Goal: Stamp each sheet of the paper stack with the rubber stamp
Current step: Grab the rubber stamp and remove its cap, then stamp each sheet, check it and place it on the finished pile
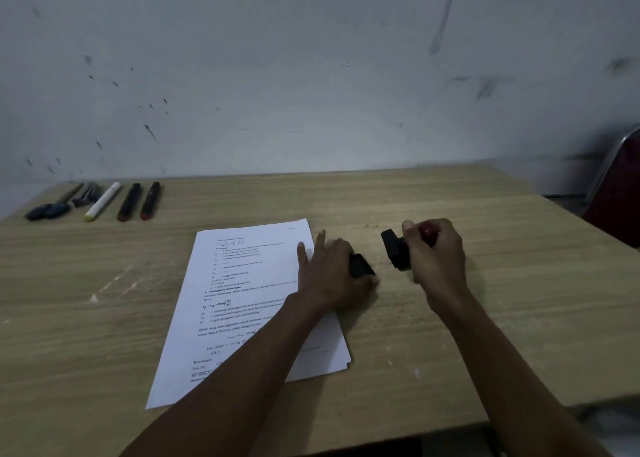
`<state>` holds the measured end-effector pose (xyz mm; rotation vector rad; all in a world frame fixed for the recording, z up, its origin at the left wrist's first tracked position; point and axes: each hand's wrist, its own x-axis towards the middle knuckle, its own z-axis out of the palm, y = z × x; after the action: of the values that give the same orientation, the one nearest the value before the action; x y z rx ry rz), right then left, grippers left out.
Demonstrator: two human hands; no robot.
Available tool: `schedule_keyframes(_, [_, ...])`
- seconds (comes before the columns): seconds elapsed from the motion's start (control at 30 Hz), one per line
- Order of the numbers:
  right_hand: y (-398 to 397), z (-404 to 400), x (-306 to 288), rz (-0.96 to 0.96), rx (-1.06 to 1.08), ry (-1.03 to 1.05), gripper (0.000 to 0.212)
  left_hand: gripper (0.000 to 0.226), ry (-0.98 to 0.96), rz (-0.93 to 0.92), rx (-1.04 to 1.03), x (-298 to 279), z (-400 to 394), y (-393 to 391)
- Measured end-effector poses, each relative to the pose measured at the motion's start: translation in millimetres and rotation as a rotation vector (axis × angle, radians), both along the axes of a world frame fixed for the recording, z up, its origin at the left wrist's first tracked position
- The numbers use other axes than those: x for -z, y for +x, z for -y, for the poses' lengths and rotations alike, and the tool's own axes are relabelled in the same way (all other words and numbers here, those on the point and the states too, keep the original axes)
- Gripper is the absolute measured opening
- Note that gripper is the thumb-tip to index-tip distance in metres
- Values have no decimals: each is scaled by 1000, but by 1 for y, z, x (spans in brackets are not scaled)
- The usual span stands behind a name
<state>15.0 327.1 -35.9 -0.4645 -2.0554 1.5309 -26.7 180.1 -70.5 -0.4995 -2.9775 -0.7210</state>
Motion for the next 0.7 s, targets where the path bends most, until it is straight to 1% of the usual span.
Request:
schedule_keyframes(0.17, [-1, 6, 2, 10, -17, 11, 20, 64, -1, 32, 34, -3, 1, -3])
schedule_keyframes(0.3, [0, 11, 1, 1, -42, 37, 22, 81, 15, 56, 62, -5, 6, -3])
schedule_keyframes(0.37, [0, 13, 1, -6, -60, 45, 21, 84, 76, 42, 48, -12, 13, 0])
schedule_keyframes(0.43, [1, 16, 0, -10, -83, 56, 22, 75, 208, -33, -16, -18, 27, 1])
schedule_keyframes(0.53, [1, 25, 0, -16, -158, 91, 21, 50, 373, -181, -191, -25, 67, -1])
schedule_keyframes(0.6, [2, 35, 0, -14, -204, 118, 21, 35, 406, -246, -327, -27, 100, -2])
schedule_keyframes(0.63, [2, 41, 0, -9, -232, 116, 20, 31, 393, -255, -392, -29, 117, -2])
schedule_keyframes(0.7, [2, 54, 2, 5, -292, 67, 22, 29, 338, -207, -494, -30, 145, 3])
